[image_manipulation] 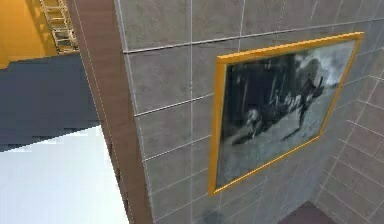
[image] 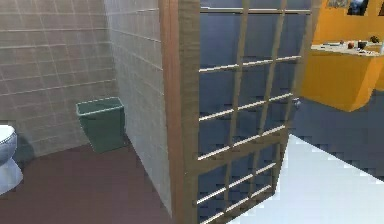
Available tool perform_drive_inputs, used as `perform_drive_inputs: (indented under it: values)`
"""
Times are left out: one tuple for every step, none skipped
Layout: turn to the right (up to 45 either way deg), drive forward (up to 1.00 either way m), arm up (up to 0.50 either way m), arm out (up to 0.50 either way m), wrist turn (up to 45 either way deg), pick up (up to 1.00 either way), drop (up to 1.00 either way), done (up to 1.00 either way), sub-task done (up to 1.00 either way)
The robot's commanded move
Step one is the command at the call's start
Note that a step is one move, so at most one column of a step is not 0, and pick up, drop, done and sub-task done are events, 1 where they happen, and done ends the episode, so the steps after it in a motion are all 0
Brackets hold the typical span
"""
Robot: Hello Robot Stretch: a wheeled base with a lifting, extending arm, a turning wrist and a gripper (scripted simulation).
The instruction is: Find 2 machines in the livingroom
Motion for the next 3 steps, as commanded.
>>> perform_drive_inputs:
  values:
    - [18.0, 0.00, 0.00, 0.00, 0.0, 0.00, 0.00, 0.00, 0.00]
    - [0.0, 0.45, 0.00, 0.00, 0.0, 0.00, 0.00, 0.00, 0.00]
    - [45.0, 0.00, 0.00, 0.00, 0.0, 0.00, 0.00, 0.00, 0.00]
